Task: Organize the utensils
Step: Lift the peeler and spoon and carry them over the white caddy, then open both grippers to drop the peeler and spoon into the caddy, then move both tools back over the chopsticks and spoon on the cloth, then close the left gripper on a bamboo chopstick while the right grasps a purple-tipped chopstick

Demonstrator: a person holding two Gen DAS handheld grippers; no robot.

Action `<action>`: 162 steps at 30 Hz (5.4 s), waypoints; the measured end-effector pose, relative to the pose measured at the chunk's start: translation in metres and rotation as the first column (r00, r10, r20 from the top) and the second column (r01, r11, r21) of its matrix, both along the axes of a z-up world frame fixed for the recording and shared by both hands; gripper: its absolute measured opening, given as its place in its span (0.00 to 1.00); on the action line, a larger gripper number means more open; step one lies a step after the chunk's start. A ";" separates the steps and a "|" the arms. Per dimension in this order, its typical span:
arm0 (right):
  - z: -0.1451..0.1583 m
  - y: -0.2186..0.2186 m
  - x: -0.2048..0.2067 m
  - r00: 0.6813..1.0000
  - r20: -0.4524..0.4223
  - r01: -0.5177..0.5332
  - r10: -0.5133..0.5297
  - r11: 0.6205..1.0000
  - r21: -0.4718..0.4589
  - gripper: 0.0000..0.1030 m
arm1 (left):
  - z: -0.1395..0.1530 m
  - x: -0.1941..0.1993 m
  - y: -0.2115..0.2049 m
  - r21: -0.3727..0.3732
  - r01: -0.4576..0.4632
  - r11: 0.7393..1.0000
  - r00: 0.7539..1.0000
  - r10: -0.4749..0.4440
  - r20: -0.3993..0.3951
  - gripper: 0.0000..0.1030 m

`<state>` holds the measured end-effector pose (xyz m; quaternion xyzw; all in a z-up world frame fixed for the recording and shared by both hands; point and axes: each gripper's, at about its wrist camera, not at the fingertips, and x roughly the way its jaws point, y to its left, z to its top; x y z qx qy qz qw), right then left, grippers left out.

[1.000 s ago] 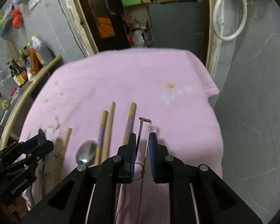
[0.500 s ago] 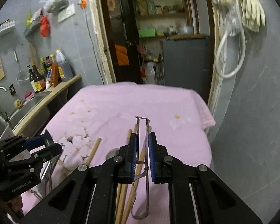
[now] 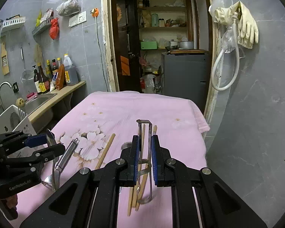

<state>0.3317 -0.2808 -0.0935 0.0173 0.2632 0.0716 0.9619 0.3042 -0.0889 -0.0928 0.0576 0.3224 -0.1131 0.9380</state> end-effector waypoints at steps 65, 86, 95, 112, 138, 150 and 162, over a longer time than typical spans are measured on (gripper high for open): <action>0.057 0.238 -0.043 0.931 0.119 -0.354 0.344 0.932 0.082 0.11 | 0.092 -0.055 0.214 -0.315 -0.210 0.926 0.946 0.274 0.175 0.34; 0.059 0.228 -0.051 0.947 0.087 -0.316 0.308 0.944 0.092 0.24 | 0.084 -0.066 0.225 -0.321 -0.223 0.920 0.951 0.278 0.136 0.36; 0.087 0.178 -0.061 0.977 0.173 -0.142 0.127 0.987 0.077 0.62 | 0.095 -0.062 0.205 -0.283 -0.219 0.934 0.947 0.273 0.169 0.54; 0.114 0.073 -0.055 0.956 0.255 0.170 -0.143 0.982 -0.086 0.93 | 0.108 -0.039 0.099 -0.137 -0.183 0.974 0.932 0.216 0.293 0.95; 0.020 -0.017 0.044 0.988 0.113 0.121 -0.108 0.987 -0.110 0.93 | 0.027 0.050 -0.004 0.002 -0.218 0.976 0.959 0.213 0.188 0.95; -0.041 -0.030 0.090 0.999 0.023 0.044 -0.043 0.998 -0.038 0.93 | -0.040 0.088 -0.012 -0.019 -0.264 0.964 0.962 0.265 0.073 0.95; -0.091 -0.023 0.136 0.986 -0.155 -0.062 0.067 0.997 0.036 0.60 | -0.074 0.124 -0.018 -0.020 -0.202 0.979 0.973 0.198 -0.115 0.78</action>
